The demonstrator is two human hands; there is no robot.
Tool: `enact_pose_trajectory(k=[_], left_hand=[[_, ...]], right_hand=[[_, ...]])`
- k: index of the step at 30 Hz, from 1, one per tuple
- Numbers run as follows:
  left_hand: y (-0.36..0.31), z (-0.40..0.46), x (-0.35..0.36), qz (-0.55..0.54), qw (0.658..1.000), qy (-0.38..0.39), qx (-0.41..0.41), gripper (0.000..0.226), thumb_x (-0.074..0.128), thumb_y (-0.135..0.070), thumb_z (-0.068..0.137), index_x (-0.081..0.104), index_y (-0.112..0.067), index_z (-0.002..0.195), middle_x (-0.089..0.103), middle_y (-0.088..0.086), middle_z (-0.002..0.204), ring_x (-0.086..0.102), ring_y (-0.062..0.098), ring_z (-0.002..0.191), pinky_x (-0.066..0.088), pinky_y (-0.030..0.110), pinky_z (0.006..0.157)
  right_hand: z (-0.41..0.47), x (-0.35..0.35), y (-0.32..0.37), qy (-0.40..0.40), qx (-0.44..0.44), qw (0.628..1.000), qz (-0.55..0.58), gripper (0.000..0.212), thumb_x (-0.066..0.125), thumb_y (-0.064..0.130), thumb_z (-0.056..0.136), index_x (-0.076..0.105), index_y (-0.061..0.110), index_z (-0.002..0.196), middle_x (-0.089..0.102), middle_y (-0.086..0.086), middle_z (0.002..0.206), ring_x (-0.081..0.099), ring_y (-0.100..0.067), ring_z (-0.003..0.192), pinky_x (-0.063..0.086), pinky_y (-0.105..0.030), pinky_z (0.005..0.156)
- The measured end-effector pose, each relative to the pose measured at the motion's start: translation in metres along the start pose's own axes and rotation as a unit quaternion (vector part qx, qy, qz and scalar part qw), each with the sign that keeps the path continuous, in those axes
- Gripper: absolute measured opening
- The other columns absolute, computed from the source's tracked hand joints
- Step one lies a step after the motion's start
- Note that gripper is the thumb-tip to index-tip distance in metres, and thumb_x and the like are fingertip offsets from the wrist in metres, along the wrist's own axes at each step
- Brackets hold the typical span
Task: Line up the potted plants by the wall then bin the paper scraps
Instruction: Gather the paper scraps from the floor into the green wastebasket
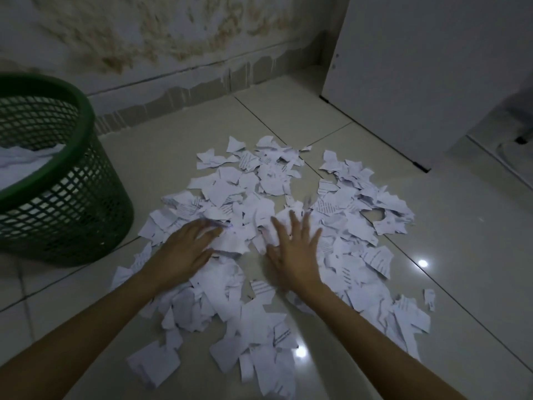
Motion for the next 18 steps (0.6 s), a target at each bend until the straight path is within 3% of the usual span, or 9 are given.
enact_pose_trajectory(k=[2,4,5,7,9,12,15,16,18], left_hand=[[-0.006,-0.014,0.0,-0.042,0.989,-0.057,-0.127,0.077,0.005,-0.061,0.092,0.043,-0.011,0.138,0.045,0.019,0.141,0.038,0.035,0.132,0.035,0.048,0.106],[-0.017,-0.031,0.015,-0.098,0.952,-0.052,-0.286,0.082,0.007,-0.071,0.086,0.021,-0.019,0.148,0.018,0.016,0.155,0.012,0.033,0.144,0.013,0.047,0.117],[-0.028,-0.036,0.023,-0.121,0.939,-0.02,-0.321,0.086,0.005,-0.075,0.081,0.01,-0.022,0.149,0.007,0.014,0.157,0.001,0.031,0.146,0.004,0.045,0.119],[-0.047,-0.037,0.031,-0.142,0.945,0.034,-0.293,0.107,-0.015,-0.085,0.062,0.002,-0.026,0.149,-0.002,0.008,0.158,-0.007,0.024,0.146,-0.003,0.039,0.117],[-0.055,-0.036,0.032,-0.173,0.95,0.027,-0.26,0.119,-0.021,-0.089,0.052,0.011,-0.026,0.148,0.005,0.004,0.158,0.001,0.02,0.147,0.005,0.033,0.117],[-0.052,-0.035,0.022,-0.163,0.942,-0.029,-0.292,0.088,0.007,-0.076,0.078,0.02,-0.024,0.147,0.015,0.008,0.157,0.009,0.026,0.145,0.012,0.038,0.117],[-0.039,-0.045,0.028,-0.067,0.936,0.055,-0.34,0.064,0.023,-0.053,0.093,0.008,-0.026,0.149,0.001,0.014,0.157,-0.004,0.03,0.146,0.002,0.045,0.118],[-0.034,-0.049,0.028,-0.042,0.932,0.069,-0.354,0.06,0.026,-0.049,0.096,0.009,-0.026,0.149,0.001,0.015,0.157,-0.006,0.031,0.145,-0.001,0.047,0.117],[-0.026,-0.054,0.023,-0.041,0.928,0.038,-0.369,0.051,0.032,-0.035,0.098,0.026,-0.019,0.146,0.013,0.019,0.155,0.004,0.035,0.145,0.001,0.051,0.116]], right_hand=[[-0.013,-0.005,-0.016,-0.071,0.108,0.991,0.028,0.078,0.011,0.064,0.084,0.013,0.023,0.15,-0.004,-0.017,0.156,-0.015,-0.044,0.141,-0.015,-0.055,0.105],[-0.025,0.004,-0.024,0.006,0.202,0.978,0.047,0.072,0.021,0.058,0.092,-0.001,0.02,0.15,-0.011,-0.021,0.156,-0.018,-0.046,0.14,-0.011,-0.058,0.11],[-0.03,0.01,-0.022,0.066,0.201,0.976,0.048,0.073,0.024,0.055,0.094,-0.006,0.019,0.15,-0.014,-0.021,0.156,-0.02,-0.046,0.14,-0.008,-0.059,0.112],[-0.036,0.019,-0.009,0.127,0.13,0.982,0.05,0.08,0.018,0.063,0.089,-0.007,0.019,0.15,-0.014,-0.016,0.157,-0.019,-0.04,0.142,-0.007,-0.058,0.113],[-0.037,0.02,0.004,0.101,0.087,0.987,0.094,0.092,0.006,0.07,0.072,0.002,0.023,0.15,-0.006,-0.008,0.159,-0.012,-0.032,0.146,-0.003,-0.053,0.116],[-0.039,0.015,0.005,0.065,0.092,0.986,0.122,0.096,0.004,0.075,0.064,0.009,0.03,0.149,-0.004,-0.004,0.159,-0.012,-0.031,0.146,-0.002,-0.051,0.117],[-0.043,0.021,-0.009,0.147,-0.004,0.989,0.001,0.098,-0.005,0.085,0.065,0.007,0.036,0.149,-0.019,-0.002,0.156,-0.021,-0.032,0.143,-0.008,-0.057,0.113],[-0.042,0.02,-0.017,0.151,-0.006,0.988,-0.035,0.091,-0.004,0.08,0.07,0.011,0.036,0.148,-0.015,-0.001,0.157,-0.019,-0.03,0.144,-0.007,-0.057,0.113],[-0.039,0.009,-0.03,0.107,0.037,0.992,-0.059,0.058,0.016,0.056,0.093,0.023,0.033,0.145,0.003,-0.004,0.159,-0.004,-0.027,0.147,-0.001,-0.057,0.114]])
Point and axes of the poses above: each hand's wrist, its own z-axis towards the middle knuckle, its own x-axis out of the palm, y = z × x, the point moved 3 cm from there along z, towards the middle knuckle
